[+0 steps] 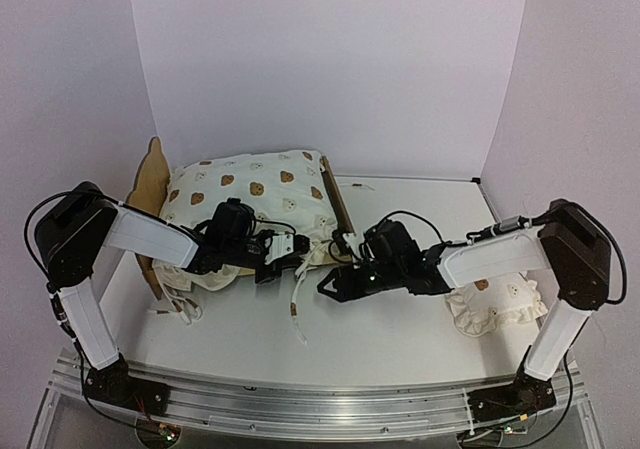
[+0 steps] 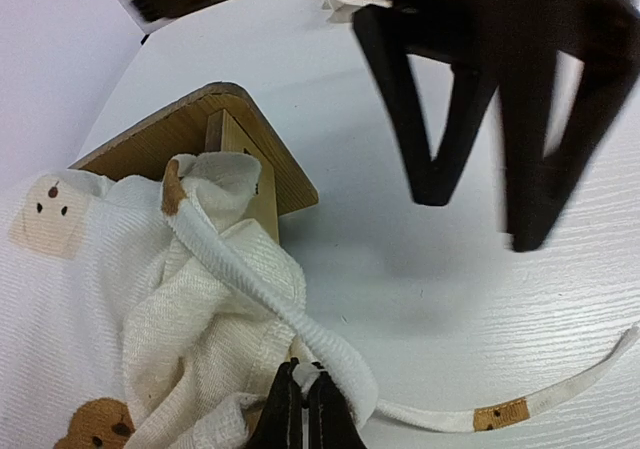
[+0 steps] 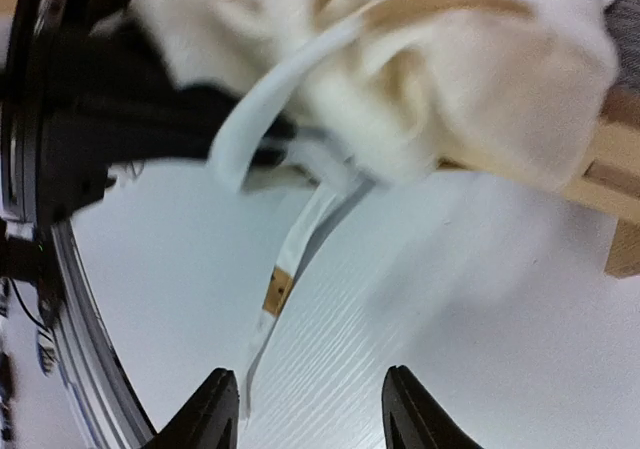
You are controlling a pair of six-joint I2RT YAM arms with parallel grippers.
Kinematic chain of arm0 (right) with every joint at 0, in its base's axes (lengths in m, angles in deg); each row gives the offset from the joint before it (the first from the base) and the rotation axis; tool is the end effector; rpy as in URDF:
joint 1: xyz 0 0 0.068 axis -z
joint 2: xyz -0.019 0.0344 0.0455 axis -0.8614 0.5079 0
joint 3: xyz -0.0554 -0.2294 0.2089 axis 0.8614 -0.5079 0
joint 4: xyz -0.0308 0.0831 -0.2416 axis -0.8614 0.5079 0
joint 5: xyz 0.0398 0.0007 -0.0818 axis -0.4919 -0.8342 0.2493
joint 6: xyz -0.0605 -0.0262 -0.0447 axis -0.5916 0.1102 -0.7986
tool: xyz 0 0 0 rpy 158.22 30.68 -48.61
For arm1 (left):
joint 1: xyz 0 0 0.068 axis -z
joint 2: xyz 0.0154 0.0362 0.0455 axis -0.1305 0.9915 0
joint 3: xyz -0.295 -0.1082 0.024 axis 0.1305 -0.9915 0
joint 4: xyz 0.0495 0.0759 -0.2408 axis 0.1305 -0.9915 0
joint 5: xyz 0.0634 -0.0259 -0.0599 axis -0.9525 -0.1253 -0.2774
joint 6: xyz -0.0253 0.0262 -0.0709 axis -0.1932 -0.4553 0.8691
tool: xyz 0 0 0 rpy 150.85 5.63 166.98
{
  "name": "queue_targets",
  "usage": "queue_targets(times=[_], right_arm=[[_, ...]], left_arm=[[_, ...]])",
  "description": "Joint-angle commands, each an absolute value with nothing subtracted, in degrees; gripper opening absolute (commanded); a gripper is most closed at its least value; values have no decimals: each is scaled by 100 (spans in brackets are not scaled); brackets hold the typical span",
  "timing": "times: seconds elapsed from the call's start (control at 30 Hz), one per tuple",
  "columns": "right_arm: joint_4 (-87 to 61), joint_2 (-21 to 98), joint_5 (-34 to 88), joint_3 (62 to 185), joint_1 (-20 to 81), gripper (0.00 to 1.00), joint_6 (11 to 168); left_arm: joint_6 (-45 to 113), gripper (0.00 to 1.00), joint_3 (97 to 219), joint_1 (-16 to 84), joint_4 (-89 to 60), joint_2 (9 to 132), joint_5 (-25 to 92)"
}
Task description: Set up the pet bed
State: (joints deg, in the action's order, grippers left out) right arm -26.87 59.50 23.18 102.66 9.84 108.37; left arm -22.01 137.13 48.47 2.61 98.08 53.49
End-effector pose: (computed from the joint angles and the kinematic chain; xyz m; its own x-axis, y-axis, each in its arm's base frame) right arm 0.2542 0.3195 0.1963 -0.7014 -0.1633 -0.6938 -0.6061 0.6490 0.4599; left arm 0.2793 -0.2857 0.1921 0.3325 0.5316 -0.7790 0.9088 0.0401 0.4153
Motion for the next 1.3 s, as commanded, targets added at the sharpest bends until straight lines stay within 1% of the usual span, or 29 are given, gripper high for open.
queue_targets(times=[0.0,0.1,0.27,0.33,0.43,0.5,0.53,0.6,0.7,0.77,0.8,0.87,1.0,1.17,1.27], right_arm=[[-2431,5694,3356,10074,69,59,10338],[-2569,6102,3493,10372,-107,69,10521],[-2850,6975,3744,11004,-319,77,10484],[-2765,7266,3827,11205,-436,79,10326],[-2257,7540,4289,11401,-662,77,9975],[-1740,7669,4811,11499,-860,72,9731],[-1497,7737,5155,11513,-946,67,9611],[-1034,7792,5601,11506,-1102,51,9497],[-847,7670,6073,11258,-1212,18,9505],[-785,7443,6401,11036,-1207,2,9561],[-744,7301,6569,10939,-1191,0,9516],[-658,6904,6860,10819,-1106,0,9387],[-420,5914,7092,10815,-544,0,9045],[-31,5010,7171,11144,551,0,8469],[14,4745,6998,11379,1135,0,7991]], left_arm=[[-1885,0,13831,4832,-14,9617,5211],[-1846,0,13853,4828,-33,9637,5210],[-1802,0,13867,4828,-10,9640,5236],[-1788,0,13855,4828,-2,9619,5219],[-1779,0,13836,4828,0,9592,5196],[-1754,0,13834,4828,15,9582,5172],[-1740,0,13834,4827,19,9583,5156],[-1719,0,13837,4827,43,9593,5143],[-1659,0,13872,4827,52,9610,5104],[-1620,0,13906,4828,30,9606,5098],[-1611,0,13920,4828,2,9594,5103],[-1600,0,13957,4828,-68,9546,5132],[-1682,0,13958,4844,-261,9338,5343],[-2131,0,13692,5105,-328,9121,5486],[-2739,0,13443,5391,-568,9009,5552]])
